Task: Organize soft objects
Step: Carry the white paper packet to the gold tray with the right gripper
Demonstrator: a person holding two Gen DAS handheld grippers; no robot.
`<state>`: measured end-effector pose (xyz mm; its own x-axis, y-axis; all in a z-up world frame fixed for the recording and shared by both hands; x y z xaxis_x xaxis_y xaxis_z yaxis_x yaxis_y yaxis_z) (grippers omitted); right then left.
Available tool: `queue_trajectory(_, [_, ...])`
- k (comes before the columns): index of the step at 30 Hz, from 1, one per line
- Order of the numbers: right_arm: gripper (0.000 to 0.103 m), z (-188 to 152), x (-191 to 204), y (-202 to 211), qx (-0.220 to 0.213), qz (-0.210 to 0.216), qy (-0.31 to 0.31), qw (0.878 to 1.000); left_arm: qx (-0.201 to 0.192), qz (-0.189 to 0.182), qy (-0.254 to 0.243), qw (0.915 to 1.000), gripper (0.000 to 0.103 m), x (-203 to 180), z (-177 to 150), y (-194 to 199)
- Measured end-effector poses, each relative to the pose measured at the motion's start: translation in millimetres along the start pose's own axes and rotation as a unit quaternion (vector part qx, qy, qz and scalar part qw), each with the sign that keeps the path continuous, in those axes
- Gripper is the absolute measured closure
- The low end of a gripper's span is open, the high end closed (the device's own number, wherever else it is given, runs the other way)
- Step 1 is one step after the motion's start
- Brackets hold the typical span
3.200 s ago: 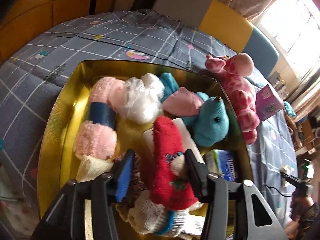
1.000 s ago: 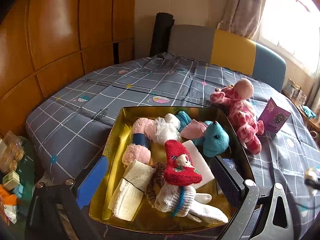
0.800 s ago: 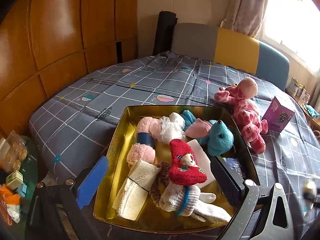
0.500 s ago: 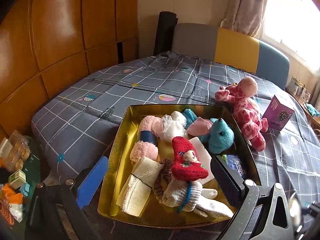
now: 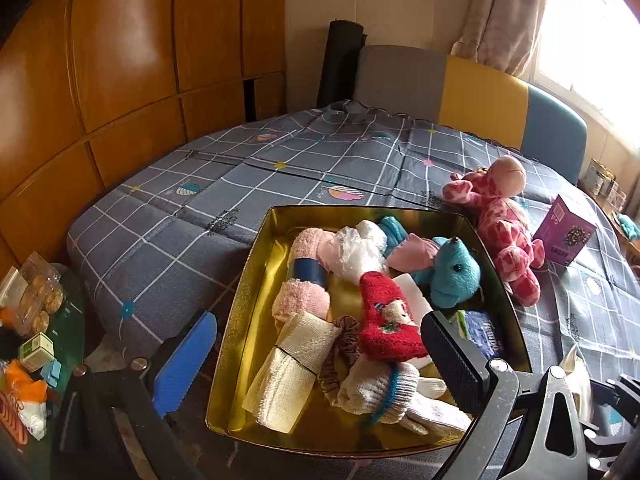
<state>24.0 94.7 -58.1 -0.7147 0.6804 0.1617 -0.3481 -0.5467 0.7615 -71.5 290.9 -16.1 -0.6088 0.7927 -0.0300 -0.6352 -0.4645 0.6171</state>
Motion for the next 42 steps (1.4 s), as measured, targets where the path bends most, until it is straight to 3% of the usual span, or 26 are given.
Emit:
queue_trajectory(9, [0.043, 28.6, 5.8, -15.1, -0.018, -0.023, -0.009, 1.0, 0.002, 0.011, 0.012, 0.9999, 0.0, 13.5, 3.5, -1.9])
queue_trajectory(15, [0.043, 40.0, 17.1, -34.5, -0.001, -0.022, -0.002, 1.0, -0.003, 0.03, 0.028, 0.9992, 0.0, 34.8, 8.0, -0.3])
queue_trajectory(22, [0.043, 65.1, 27.4, -41.8, -0.026, -0.029, -0.015, 0.999, -0.001, 0.042, 0.045, 0.9981, 0.0, 48.5, 9.9, -2.4])
queue_trajectory(30, [0.042, 52.9, 29.1, -105.2, 0.044, -0.043, 0.004, 0.998, 0.009, 0.042, 0.037, 0.9984, 0.0, 46.5, 4.3, -9.6])
queue_trajectory(42, [0.033, 47.7, 25.6, -88.5, 0.015, -0.014, -0.011, 1.0, 0.029, 0.036, 0.022, 0.9987, 0.0, 35.9, -5.8, -21.1])
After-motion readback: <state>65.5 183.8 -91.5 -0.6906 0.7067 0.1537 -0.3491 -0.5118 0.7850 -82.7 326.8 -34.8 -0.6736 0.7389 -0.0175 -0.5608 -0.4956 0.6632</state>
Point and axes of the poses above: each gripper's, at about its wrist camera, not at the fingertips, and y roughly against the way its jaws point, x to its left, z to its top, the point moved 4 cm from there along -y, roughly the way its jaws point, and after that the axes turned 4 degrees about -x, right-handed, at the moved point
